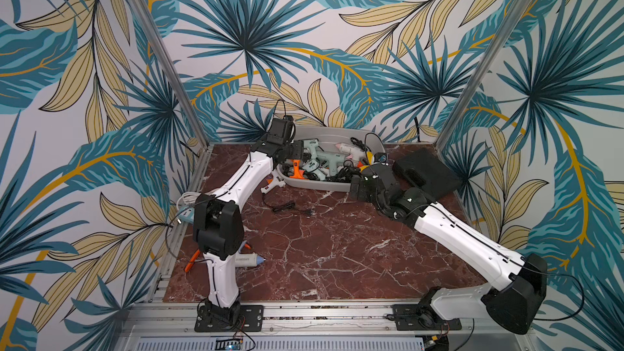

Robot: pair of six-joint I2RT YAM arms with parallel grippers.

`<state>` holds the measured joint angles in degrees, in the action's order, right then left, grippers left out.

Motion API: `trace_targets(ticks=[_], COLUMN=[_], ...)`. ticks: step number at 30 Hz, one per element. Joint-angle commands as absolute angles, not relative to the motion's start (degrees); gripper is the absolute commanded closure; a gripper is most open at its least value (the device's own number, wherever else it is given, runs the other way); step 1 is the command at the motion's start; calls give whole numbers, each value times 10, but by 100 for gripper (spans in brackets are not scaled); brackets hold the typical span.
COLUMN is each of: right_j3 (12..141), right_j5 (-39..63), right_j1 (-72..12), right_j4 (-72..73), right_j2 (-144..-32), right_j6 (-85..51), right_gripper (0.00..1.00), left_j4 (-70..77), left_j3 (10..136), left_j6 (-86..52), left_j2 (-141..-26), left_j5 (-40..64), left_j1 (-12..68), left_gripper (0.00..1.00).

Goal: Put the hot melt glue gun into the storage box
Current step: Place the hot melt adhesive gun in the storage box, then pick up the hot melt adhesive gun from the center of the board.

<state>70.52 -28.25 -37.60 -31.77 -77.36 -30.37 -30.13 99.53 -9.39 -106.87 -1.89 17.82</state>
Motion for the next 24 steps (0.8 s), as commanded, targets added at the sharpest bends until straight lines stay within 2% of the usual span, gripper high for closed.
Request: trace_targets(ticks=[1, 4, 8, 16, 24], right_j3=[695, 696, 699, 704, 707], right_j5=[-290, -295, -299, -294, -298], right_j1=[-378, -379, -378, -379, -379], right_j4=[-317, -317, -317, -321, -326], right_j2=[-762, -760, -764, -765, -764], right_j6=[-296, -294, -294, -299, -298], right_gripper=[0, 0, 1, 1, 1], left_j4=[-299, -319, -341, -416, -392], left_j3=[926, 873, 838, 868, 877], left_j6=[2, 70, 140, 230, 269], left_j2=[-1018, -979, -970, -1061, -1122], left_j5=[-22, 21, 30, 80, 130], left_j1=[140, 96, 56, 23, 23], left_gripper=[33, 33, 33, 32, 32])
